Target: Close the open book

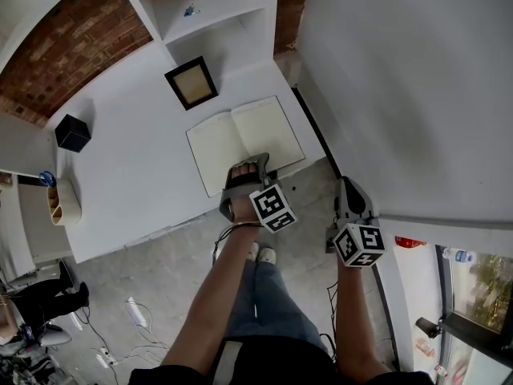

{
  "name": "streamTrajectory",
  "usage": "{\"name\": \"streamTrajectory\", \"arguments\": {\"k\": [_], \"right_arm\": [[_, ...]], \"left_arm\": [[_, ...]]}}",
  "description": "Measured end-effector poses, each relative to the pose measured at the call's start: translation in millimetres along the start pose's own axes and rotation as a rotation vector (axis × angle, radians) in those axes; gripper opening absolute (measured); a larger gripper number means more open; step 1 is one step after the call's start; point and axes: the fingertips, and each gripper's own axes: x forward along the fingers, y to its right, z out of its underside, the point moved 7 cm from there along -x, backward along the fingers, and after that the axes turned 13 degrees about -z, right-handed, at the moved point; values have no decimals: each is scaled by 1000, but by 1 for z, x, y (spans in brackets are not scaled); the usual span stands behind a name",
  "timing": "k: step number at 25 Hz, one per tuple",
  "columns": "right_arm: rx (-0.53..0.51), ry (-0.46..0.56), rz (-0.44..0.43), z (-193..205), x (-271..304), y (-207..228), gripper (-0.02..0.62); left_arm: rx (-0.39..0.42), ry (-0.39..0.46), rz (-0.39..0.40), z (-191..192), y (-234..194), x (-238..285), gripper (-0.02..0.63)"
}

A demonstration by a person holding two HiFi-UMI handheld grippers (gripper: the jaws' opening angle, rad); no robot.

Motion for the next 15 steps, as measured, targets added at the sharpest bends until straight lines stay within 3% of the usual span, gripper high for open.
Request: {"name": "streamTrajectory", "arguments": {"k": [7, 15], "right_arm": [[2, -5, -2, 1, 3, 2, -2], [5, -13, 2, 7, 1, 3, -2]], "left_arm": [[80, -2, 13, -6, 1, 2, 211], [103, -16, 47, -6, 11, 5, 86]]}}
